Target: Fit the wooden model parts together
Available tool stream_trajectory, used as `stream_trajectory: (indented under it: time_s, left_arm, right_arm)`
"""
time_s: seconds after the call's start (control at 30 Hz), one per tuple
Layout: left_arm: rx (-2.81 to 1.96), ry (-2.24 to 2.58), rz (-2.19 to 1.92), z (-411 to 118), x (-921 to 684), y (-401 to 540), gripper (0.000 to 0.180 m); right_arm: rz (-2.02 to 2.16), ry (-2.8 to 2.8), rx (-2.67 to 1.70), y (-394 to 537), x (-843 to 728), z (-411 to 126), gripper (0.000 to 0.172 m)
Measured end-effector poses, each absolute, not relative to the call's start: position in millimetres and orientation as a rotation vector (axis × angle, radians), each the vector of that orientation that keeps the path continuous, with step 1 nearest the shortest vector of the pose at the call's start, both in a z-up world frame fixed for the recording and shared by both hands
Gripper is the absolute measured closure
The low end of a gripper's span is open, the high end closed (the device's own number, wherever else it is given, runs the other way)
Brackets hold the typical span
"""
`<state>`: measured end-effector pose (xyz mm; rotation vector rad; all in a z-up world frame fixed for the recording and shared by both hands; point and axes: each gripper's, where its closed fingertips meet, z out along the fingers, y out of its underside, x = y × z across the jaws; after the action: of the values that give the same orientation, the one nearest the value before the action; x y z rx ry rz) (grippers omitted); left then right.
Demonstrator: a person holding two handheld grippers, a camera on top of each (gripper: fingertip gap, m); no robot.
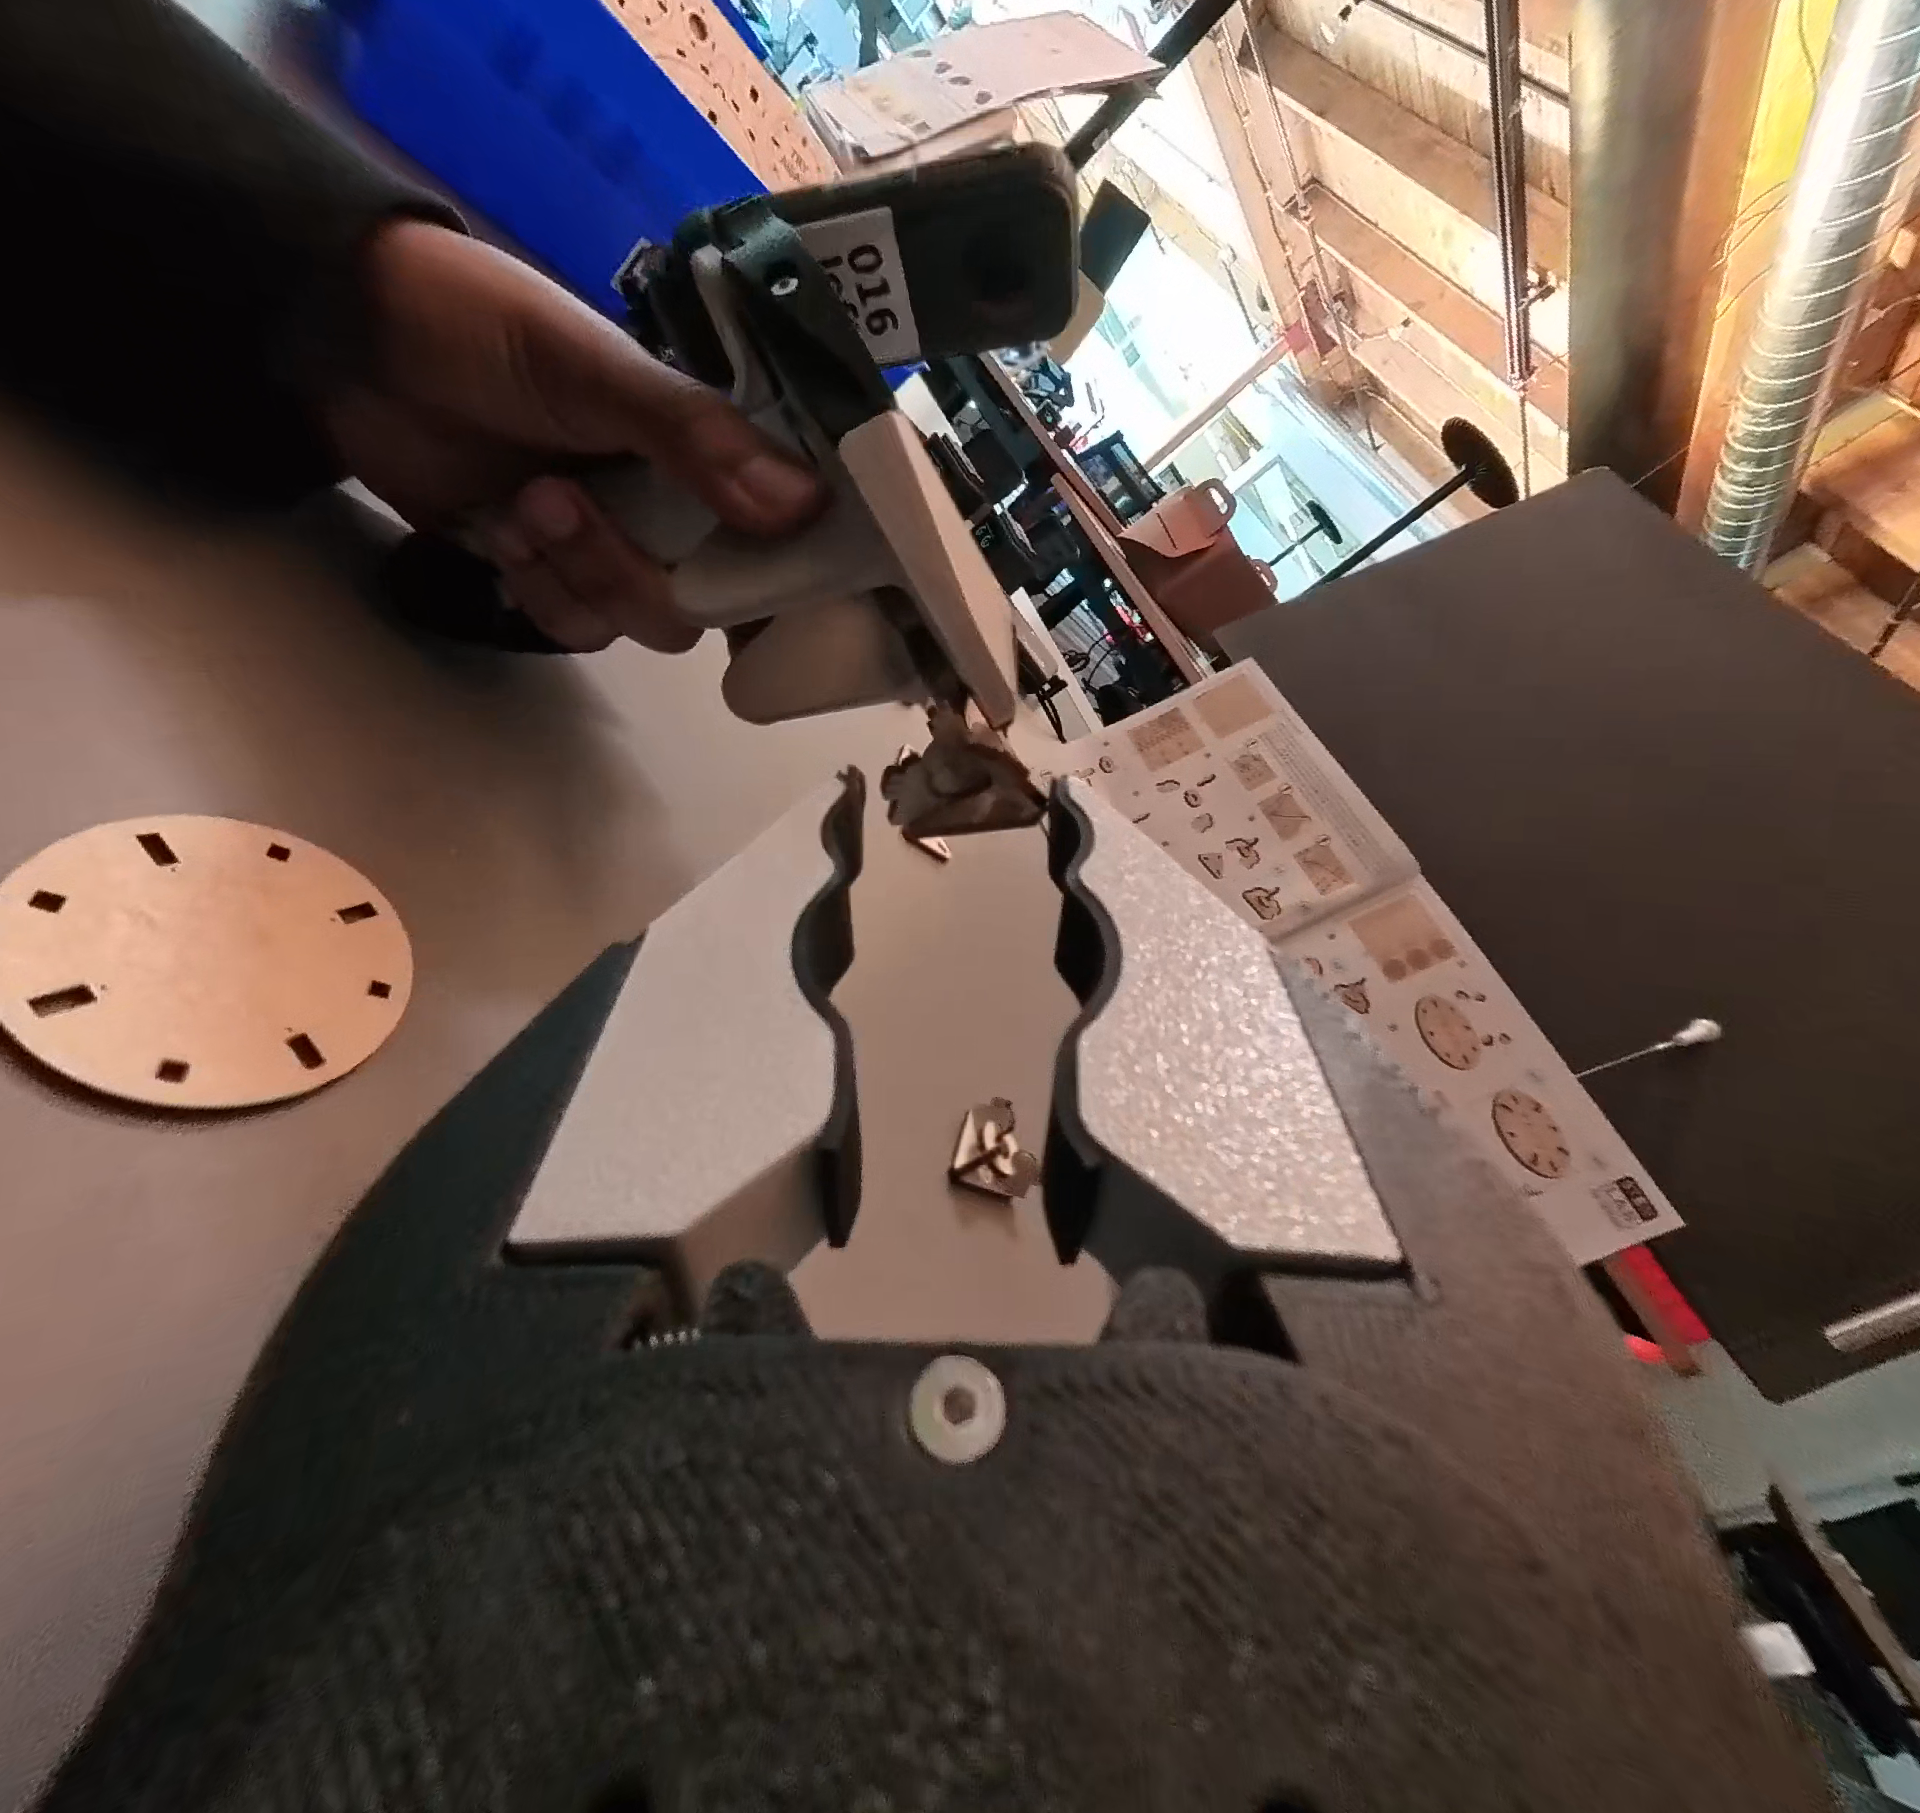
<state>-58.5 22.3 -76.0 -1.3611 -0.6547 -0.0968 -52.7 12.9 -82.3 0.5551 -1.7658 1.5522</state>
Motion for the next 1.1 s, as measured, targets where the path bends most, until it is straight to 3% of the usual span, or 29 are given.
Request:
stream_trajectory:
  time_s: [0.3,0.43,0.5,0.73,1.1]
  left_arm:
    - [-1.366,-0.632,-0.055,-75,-59,25,0.160]
    - [-1.312,-0.690,0.045,-71,-71,13,0.129]
    - [-1.292,-0.702,0.090,-69,-75,8,0.123]
    - [-1.372,-0.714,0.297,-73,-82,2,0.124]
    - [-1.405,-0.714,0.412,-74,-84,-3,0.128]
  right_arm:
    - [1.523,-1.733,0.571,13,-52,-81,0.141]
    - [1.616,-1.765,0.444,19,-64,-72,0.141]
    - [1.668,-1.849,0.327,22,-77,-74,0.140]
    - [1.627,-2.430,-0.167,30,-110,-125,0.141]
    - [1.406,-2.772,-0.465,50,-125,-169,0.140]
